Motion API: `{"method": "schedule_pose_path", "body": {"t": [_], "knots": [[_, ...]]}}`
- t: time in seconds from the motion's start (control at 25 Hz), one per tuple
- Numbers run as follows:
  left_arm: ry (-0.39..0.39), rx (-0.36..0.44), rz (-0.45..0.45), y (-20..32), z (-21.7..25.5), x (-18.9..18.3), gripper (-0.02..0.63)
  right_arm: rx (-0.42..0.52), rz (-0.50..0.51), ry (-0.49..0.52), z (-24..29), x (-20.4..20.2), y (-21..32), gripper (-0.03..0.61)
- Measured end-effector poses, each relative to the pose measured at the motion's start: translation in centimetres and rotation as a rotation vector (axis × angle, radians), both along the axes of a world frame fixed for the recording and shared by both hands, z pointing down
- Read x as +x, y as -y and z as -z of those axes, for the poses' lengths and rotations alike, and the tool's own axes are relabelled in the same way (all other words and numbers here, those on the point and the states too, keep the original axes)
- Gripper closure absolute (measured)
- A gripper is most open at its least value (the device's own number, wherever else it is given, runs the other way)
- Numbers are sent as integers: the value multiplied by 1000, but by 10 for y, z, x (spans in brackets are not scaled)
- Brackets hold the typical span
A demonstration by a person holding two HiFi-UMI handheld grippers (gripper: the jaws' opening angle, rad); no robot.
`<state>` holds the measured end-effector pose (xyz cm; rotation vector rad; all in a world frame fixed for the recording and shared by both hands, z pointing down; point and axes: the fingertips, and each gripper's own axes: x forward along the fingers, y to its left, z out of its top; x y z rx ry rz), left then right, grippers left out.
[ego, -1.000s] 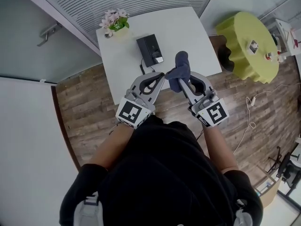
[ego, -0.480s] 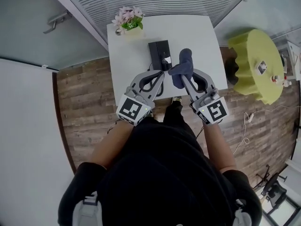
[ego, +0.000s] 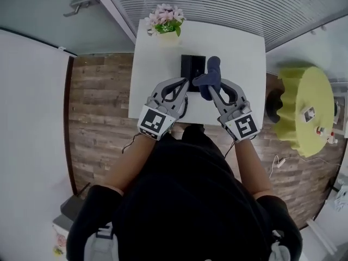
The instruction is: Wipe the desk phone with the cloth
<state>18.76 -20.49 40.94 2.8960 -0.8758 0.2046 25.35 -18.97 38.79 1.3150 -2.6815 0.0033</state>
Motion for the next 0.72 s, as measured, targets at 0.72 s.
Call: {"method": "schedule_pose_path", "body": {"t": [0.72], "knots": [[59, -59, 311, 56, -81, 12, 603, -64, 259, -292, -123, 13, 88, 500]]}}
